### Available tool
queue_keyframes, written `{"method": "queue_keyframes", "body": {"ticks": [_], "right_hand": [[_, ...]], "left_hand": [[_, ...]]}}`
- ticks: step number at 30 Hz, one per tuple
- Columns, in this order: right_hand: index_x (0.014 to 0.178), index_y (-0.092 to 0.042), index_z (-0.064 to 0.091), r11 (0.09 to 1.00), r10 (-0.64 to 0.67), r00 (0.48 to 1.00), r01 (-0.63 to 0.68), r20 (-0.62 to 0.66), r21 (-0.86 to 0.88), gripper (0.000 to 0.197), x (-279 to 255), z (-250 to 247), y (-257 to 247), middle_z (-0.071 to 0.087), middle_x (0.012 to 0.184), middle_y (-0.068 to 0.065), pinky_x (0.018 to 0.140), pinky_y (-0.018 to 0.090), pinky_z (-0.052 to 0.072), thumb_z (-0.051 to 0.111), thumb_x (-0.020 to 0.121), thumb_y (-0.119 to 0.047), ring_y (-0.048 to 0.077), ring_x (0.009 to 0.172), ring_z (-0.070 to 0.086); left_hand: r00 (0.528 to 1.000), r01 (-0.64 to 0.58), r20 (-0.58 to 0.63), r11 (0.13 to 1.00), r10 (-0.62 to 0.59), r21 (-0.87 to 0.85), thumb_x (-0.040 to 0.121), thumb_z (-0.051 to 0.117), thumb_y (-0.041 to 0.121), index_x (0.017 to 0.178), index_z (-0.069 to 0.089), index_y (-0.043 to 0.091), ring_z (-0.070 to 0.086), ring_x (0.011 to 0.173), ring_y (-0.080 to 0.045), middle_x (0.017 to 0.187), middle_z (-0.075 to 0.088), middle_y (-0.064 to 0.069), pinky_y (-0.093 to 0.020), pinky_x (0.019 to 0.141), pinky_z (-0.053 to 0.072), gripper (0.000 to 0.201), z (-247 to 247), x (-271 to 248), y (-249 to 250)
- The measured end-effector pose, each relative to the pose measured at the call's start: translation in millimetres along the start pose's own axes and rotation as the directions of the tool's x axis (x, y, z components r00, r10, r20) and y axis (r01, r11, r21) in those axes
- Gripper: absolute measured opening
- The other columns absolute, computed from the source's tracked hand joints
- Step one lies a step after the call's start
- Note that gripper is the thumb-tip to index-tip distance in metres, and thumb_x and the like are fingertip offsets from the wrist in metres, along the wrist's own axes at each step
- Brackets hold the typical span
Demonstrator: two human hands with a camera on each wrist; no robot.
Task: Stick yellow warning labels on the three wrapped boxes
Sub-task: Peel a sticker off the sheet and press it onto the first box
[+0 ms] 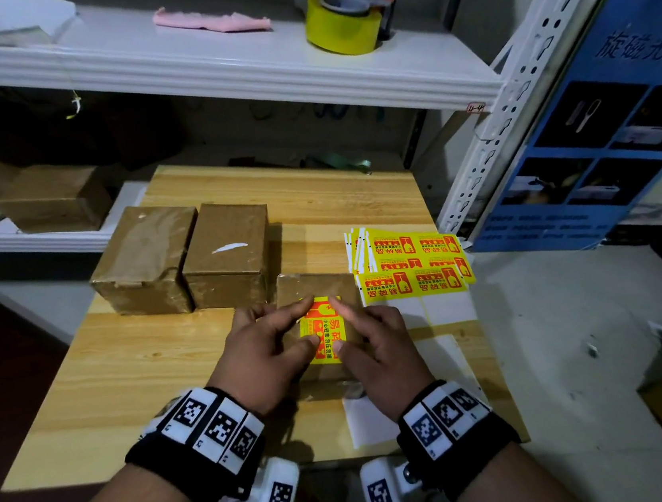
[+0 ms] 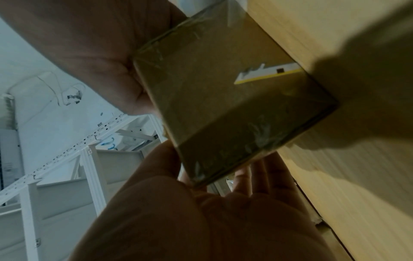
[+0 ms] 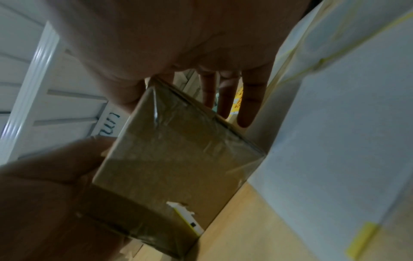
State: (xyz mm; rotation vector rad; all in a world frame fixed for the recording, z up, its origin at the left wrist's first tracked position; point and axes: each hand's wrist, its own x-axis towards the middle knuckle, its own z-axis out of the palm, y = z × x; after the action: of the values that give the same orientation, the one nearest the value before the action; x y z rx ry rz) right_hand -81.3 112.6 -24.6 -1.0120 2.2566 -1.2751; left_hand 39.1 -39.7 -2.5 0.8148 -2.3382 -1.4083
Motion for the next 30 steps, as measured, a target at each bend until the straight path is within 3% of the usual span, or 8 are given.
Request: {"method": "queue_keyframes", "body": {"ticks": [4,8,11,13,15,19,24,30], "right_hand": [[0.142,-0.062,0.030,0.998,0.013,1.000,-0.014,-0.022,-0.061,0.063,-1.0,5.6,0.1,0.034,0.129,-0.006,0.110,0.035,0.043,0.047,0.082,-0.053,0.009,0.121,0.048],[0.142,-0.063,0.009,0.988,0.008,1.000,-0.012,-0.025,-0.151,0.068,0.2,9.3,1.8,0.032,0.131,-0.003,0.109,0.041,0.043,0.039,0.081,-0.058,0.020,0.123,0.049],[0.149,-0.054,0.023,0.993,0.026,0.998,-0.032,-0.052,-0.117,0.067,0.2,9.2,-1.0,0.037,0.130,0.001,0.107,0.039,0.042,0.038,0.084,-0.060,0.020,0.123,0.047],[0.151,-0.042,0.034,0.997,0.075,0.992,-0.076,-0.106,-0.007,0.060,3.1,8.0,-4.9,0.043,0.128,0.004,0.101,0.031,0.039,0.040,0.093,-0.059,0.018,0.117,0.047],[0.149,-0.037,0.038,0.982,0.182,0.973,-0.173,-0.141,0.078,0.057,9.1,10.3,-3.6,0.046,0.123,-0.003,0.096,0.024,0.032,0.040,0.097,-0.060,0.011,0.111,0.044],[0.116,-0.036,0.066,0.949,0.294,0.946,-0.273,-0.133,0.157,0.067,19.8,23.8,6.7,0.071,0.108,0.001,0.094,0.040,0.054,0.047,0.074,-0.085,0.018,0.100,0.068],[0.109,-0.024,0.072,0.947,0.319,0.939,-0.310,-0.129,0.083,0.070,23.7,22.0,0.6,0.066,0.103,0.009,0.090,0.037,0.053,0.045,0.071,-0.077,0.022,0.093,0.066],[0.087,-0.006,0.065,0.969,0.245,0.962,-0.238,-0.122,0.073,0.054,25.7,15.4,2.7,0.068,0.087,0.022,0.076,0.038,0.050,0.041,0.084,-0.054,0.042,0.088,0.064]], "left_hand": [[0.996,0.038,0.076,0.999,-0.040,0.027,0.072,0.052,0.068,0.135,0.036,0.071,0.033,0.147,-0.024,0.162,0.023,-0.004,-0.044,0.117,0.037,0.065,4.7,-1.7,-2.6],[0.987,0.013,0.158,0.999,-0.006,-0.039,0.082,0.051,0.054,0.156,0.022,0.045,0.007,0.152,-0.004,0.171,-0.003,0.004,-0.030,0.122,0.023,0.080,7.4,2.2,-4.1],[0.991,0.092,0.116,0.968,-0.066,-0.233,0.074,0.059,0.057,0.158,0.017,0.042,0.021,0.154,-0.009,0.168,0.019,0.007,-0.035,0.124,0.021,0.095,10.8,4.7,-5.7],[0.983,0.184,0.075,0.913,-0.169,-0.364,0.074,0.064,0.061,0.154,0.031,0.044,0.053,0.135,-0.014,0.151,0.053,0.009,-0.044,0.116,0.038,0.089,15.2,5.2,-8.4],[0.967,0.243,0.016,0.896,-0.255,-0.372,0.070,0.064,0.073,0.139,0.052,0.038,0.068,0.115,-0.013,0.126,0.072,0.011,-0.044,0.106,0.049,0.078,16.7,5.6,-6.3],[0.973,0.212,-0.058,0.964,-0.224,-0.162,0.077,0.063,0.069,0.115,0.066,0.029,0.074,0.093,-0.012,0.100,0.078,0.008,-0.041,0.092,0.057,0.055,18.0,6.0,-1.0],[0.970,0.225,-0.061,0.967,-0.233,-0.119,0.081,0.056,0.065,0.114,0.067,0.028,0.074,0.088,-0.016,0.093,0.078,0.007,-0.045,0.088,0.057,0.050,17.2,6.0,-2.4],[0.965,0.241,-0.064,0.957,-0.254,-0.164,0.097,0.051,0.045,0.112,0.070,0.026,0.072,0.093,-0.020,0.098,0.078,0.004,-0.047,0.092,0.055,0.030,14.7,7.7,-0.2]]}}
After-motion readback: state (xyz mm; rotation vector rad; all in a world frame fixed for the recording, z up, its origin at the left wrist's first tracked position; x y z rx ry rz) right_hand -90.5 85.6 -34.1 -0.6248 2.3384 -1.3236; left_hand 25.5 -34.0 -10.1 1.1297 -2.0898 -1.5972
